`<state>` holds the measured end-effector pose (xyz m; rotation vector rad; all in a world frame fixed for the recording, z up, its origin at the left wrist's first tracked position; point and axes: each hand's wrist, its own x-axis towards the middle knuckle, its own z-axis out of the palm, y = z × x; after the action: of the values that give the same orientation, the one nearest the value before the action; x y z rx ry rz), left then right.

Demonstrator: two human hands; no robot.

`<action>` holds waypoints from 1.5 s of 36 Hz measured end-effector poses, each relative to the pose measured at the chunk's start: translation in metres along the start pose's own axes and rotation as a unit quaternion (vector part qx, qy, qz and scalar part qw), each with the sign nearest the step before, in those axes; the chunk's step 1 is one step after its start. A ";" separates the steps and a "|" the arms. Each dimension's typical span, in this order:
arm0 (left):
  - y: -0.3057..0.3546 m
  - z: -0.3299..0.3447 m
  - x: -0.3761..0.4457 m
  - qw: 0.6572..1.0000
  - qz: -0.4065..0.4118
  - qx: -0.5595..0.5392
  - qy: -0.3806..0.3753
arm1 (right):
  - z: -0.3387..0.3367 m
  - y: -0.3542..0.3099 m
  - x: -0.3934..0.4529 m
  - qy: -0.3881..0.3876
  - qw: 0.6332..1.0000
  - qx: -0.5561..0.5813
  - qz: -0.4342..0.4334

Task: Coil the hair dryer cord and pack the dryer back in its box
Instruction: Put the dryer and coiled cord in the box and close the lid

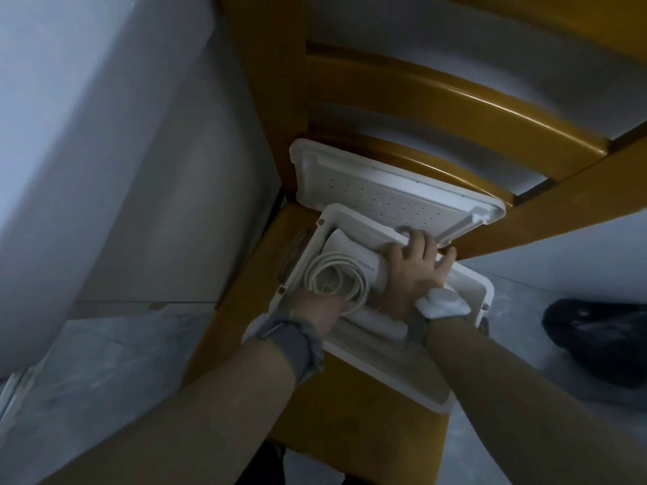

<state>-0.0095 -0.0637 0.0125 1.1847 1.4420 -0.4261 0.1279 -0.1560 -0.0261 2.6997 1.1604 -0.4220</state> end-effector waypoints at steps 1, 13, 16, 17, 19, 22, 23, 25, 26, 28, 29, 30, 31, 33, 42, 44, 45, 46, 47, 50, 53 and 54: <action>-0.003 -0.004 -0.002 0.997 0.043 0.058 0.019 | -0.002 0.003 -0.003 0.021 0.999 0.033 -0.007; 0.009 0.005 0.048 0.713 0.406 0.548 0.163 | 0.017 -0.021 -0.079 -0.014 0.970 0.234 0.063; -0.005 0.024 0.045 0.677 0.405 0.584 0.191 | 0.024 -0.019 -0.068 -0.017 0.983 0.176 0.043; -0.009 0.030 0.045 0.682 0.393 0.586 0.193 | 0.027 -0.018 -0.065 -0.024 0.987 0.155 0.039; -0.011 0.037 0.049 0.717 0.363 0.564 0.192 | 0.029 -0.021 -0.060 -0.033 0.992 0.118 0.020; -0.008 0.043 0.049 0.755 0.337 0.536 0.170 | 0.036 -0.018 -0.062 -0.086 0.990 0.106 0.014; -0.005 0.045 0.049 0.763 0.329 0.529 0.169 | 0.038 -0.015 -0.062 -0.114 0.988 0.108 0.016; 0.001 0.048 0.048 0.781 0.314 0.507 0.183 | 0.040 -0.010 -0.059 -0.135 0.984 0.112 0.002; 0.005 0.050 0.048 0.791 0.309 0.492 0.190 | 0.039 -0.009 -0.056 -0.136 0.985 0.110 -0.006; 0.011 0.053 0.048 0.804 0.296 0.479 0.190 | 0.036 -0.010 -0.047 -0.154 0.982 0.108 0.002; 0.012 0.054 0.049 0.808 0.292 0.478 0.185 | 0.034 -0.010 -0.043 -0.171 0.979 0.112 0.017; 0.014 0.052 0.050 0.810 0.291 0.477 0.181 | 0.032 -0.010 -0.039 -0.186 0.975 0.119 0.033; 0.014 0.051 0.050 0.812 0.291 0.475 0.174 | 0.033 -0.009 -0.038 -0.194 0.971 0.131 0.046; 0.015 0.045 0.051 0.817 0.300 0.468 0.152 | 0.034 -0.008 -0.038 -0.185 0.970 0.147 0.056; 0.001 0.017 0.048 0.811 0.358 0.452 0.099 | 0.014 -0.020 -0.036 -0.264 0.849 0.423 0.175; 0.001 0.015 0.047 0.814 0.357 0.445 0.111 | 0.012 -0.024 -0.042 -0.227 0.810 0.504 0.193; -0.001 0.013 0.048 0.815 0.358 0.441 0.117 | 0.013 -0.028 -0.046 -0.211 0.793 0.539 0.189; -0.002 0.012 0.048 0.817 0.357 0.436 0.121 | 0.014 -0.032 -0.048 -0.197 0.783 0.564 0.172; -0.004 0.009 0.049 0.821 0.356 0.429 0.124 | 0.016 -0.038 -0.050 -0.181 0.788 0.568 0.155; -0.005 0.004 0.049 0.827 0.360 0.413 0.126 | 0.013 -0.051 -0.046 -0.144 0.785 0.576 0.178; -0.003 0.001 0.050 0.826 0.369 0.408 0.120 | 0.007 -0.054 -0.033 -0.222 0.677 0.656 0.248; -0.003 -0.001 0.049 0.829 0.371 0.401 0.120 | 0.007 -0.052 -0.029 -0.253 0.638 0.681 0.256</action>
<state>-0.0035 -0.0437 -0.0323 2.4297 0.8615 -0.3339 0.0695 -0.1425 -0.0258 3.1181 -0.4539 -2.5045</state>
